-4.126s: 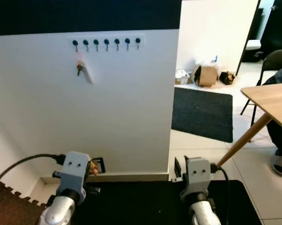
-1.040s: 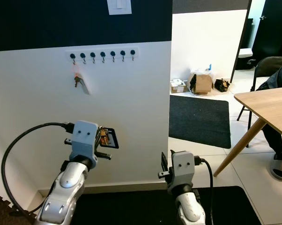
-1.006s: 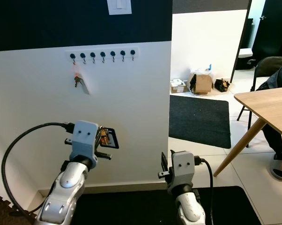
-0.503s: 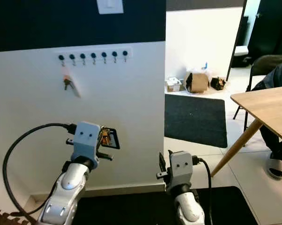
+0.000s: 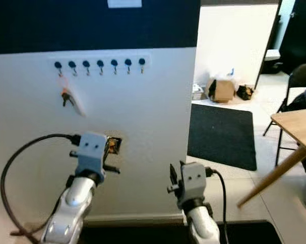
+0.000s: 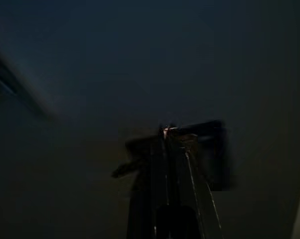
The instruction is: Hang keys on a hook
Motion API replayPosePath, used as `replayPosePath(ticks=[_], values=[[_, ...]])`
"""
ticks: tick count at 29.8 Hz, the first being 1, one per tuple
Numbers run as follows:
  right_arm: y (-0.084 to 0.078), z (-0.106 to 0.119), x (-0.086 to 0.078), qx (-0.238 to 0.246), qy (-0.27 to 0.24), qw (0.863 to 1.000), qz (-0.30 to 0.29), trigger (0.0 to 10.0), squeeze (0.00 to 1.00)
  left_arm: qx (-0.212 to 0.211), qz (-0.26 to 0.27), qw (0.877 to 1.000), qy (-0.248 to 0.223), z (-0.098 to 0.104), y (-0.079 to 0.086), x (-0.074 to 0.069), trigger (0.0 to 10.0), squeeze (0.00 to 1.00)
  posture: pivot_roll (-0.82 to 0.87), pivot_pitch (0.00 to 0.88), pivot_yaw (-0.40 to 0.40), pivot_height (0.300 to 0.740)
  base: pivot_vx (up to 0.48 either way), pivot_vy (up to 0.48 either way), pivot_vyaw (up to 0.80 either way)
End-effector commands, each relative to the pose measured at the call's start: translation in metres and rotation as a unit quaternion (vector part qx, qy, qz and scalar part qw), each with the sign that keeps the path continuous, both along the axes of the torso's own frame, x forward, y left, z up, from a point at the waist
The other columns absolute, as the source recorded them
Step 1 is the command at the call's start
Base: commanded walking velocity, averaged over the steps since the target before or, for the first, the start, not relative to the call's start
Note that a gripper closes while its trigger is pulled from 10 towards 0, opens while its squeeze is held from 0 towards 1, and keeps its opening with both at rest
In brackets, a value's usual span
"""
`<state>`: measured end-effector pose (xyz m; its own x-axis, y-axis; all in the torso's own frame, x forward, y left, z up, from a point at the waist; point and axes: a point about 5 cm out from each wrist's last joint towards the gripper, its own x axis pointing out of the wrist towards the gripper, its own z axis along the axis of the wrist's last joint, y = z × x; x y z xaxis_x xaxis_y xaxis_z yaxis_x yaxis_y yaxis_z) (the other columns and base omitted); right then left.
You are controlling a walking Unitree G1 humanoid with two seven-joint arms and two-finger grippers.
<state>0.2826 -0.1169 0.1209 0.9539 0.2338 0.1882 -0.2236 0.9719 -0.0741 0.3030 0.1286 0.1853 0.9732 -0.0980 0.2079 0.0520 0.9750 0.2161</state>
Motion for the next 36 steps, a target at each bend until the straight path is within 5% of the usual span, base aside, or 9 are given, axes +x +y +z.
replayPosePath(ticks=[1,24,30,32,33,36], values=[[0.005,-0.003,-0.002,0.006,0.006,1.000,0.006,10.0,0.00,0.002,0.007,1.000,-0.002,-0.001,0.004,-0.002,10.0,0.00,0.04,0.064,0.066,0.740,0.326,0.000,0.00],[0.005,-0.008,-0.005,0.005,0.013,1.000,0.008,10.0,0.00,-0.005,0.033,0.999,-0.025,0.008,0.016,-0.010,10.0,0.00,0.05,0.075,0.072,0.740,0.117,0.000,0.00],[0.006,-0.011,-0.005,0.005,0.018,1.000,0.011,10.0,0.00,0.021,-0.013,0.999,-0.045,0.025,0.012,-0.011,10.0,0.00,0.06,0.090,0.072,0.740,0.000,0.000,0.00],[0.010,-0.010,-0.005,0.008,0.018,1.000,0.019,10.0,0.00,-0.046,-0.049,0.998,-0.019,0.034,0.008,-0.004,10.0,0.00,0.06,0.102,0.073,0.740,0.000,0.000,0.00],[0.010,-0.010,-0.005,0.008,0.018,1.000,0.019,10.0,0.00,-0.046,-0.049,0.998,-0.019,0.034,0.008,-0.004,10.0,0.00,0.06,0.102,0.073,0.740,0.000,0.000,0.00],[0.019,-0.005,-0.002,0.014,0.012,0.999,0.031,10.0,0.00,-0.173,-0.134,0.975,0.042,0.038,-0.006,0.006,10.0,0.00,0.07,0.117,0.080,0.740,0.000,0.000,0.00]])
